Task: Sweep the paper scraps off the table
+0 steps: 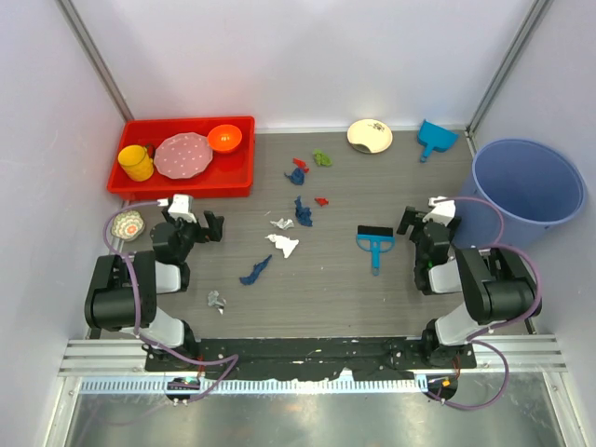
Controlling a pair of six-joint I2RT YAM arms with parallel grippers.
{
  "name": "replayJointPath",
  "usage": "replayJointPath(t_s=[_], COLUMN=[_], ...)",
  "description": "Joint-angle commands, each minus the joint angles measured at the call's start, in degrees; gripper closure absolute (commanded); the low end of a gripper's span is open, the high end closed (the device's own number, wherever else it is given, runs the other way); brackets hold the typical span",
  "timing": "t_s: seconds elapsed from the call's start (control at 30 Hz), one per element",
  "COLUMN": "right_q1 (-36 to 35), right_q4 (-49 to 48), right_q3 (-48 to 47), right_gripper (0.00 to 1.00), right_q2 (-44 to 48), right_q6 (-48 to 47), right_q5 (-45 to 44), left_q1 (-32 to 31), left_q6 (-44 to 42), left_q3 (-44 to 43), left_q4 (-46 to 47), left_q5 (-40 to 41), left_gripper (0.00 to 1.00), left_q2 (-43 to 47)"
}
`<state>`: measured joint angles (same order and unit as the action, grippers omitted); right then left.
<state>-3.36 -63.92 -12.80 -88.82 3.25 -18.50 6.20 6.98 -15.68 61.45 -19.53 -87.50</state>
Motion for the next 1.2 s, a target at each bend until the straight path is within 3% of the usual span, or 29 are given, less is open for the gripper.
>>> replayJointPath(t_s=[0.0, 0.1, 0.17, 0.23, 0.33, 0.5, 0.53, 0.57, 0.67, 0.87, 1.0, 1.17], right_q1=[-0.16, -2.53, -3.67, -5.60, -10.17, -10.53, -10.44, -10.62, -10.44, -10.53, -9.83, -6.67], right_q4=[9.04, 24.86, 35.99, 41.22, 50.01, 73.39, 75.33, 77.87, 80.08, 80.71, 82.46, 85.36], right_q3=[-5.81, -13.27, -17.77, -23.48, -30.95, -51.95, -54.33, -57.74, -63.20, -76.55, -88.25, -100.12], right_gripper=[0.00, 0.00, 0.01, 0.04, 0.05, 0.10, 0.12, 0.12, 0.13, 0.18, 0.20, 0.25], right_q2=[5.22, 9.71, 10.33, 9.89, 8.14, -1.43, -2.84, -4.25, -9.00, -20.15, -29.99, -40.63], right_q6=[-0.96, -0.88, 1.23, 1.15, 1.76, 8.44, 9.40, 9.85, 11.51, 12.49, 11.61, 13.89], right_q5=[2.07, 0.49, 4.49, 4.88, -1.78, -9.79, -12.15, -13.22, -17.87, -26.12, -31.41, -30.81], left_q1=[0.40, 0.48, 0.31, 0.48, 0.48, 0.57, 1.18, 1.53, 1.45, 1.45, 1.45, 1.36], left_q6=[-1.09, -1.18, -1.09, -1.62, -1.36, -0.22, -0.13, -0.30, -1.70, -2.68, -2.68, -1.80], left_q3=[-0.67, -0.67, -0.58, -1.10, -0.93, -1.36, -2.59, -6.69, -13.91, -23.58, -27.38, -26.16], left_q4=[2.09, 2.09, 2.36, 0.18, 1.38, -0.71, -4.20, -15.63, -30.29, -46.47, -52.48, -51.78], left_q5=[-0.42, -0.60, -0.68, -1.83, -1.48, 1.07, -0.32, -1.47, -4.27, -9.56, -10.27, -11.14], left_gripper=[0.00, 0.00, 0.00, 0.00, 0.00, 0.00, 0.00, 0.00, 0.00, 0.00, 0.00, 0.01], left_q2=[0.58, 0.67, 0.67, 1.72, 1.20, 3.56, 7.22, 9.26, 13.41, 10.61, 9.46, 11.56])
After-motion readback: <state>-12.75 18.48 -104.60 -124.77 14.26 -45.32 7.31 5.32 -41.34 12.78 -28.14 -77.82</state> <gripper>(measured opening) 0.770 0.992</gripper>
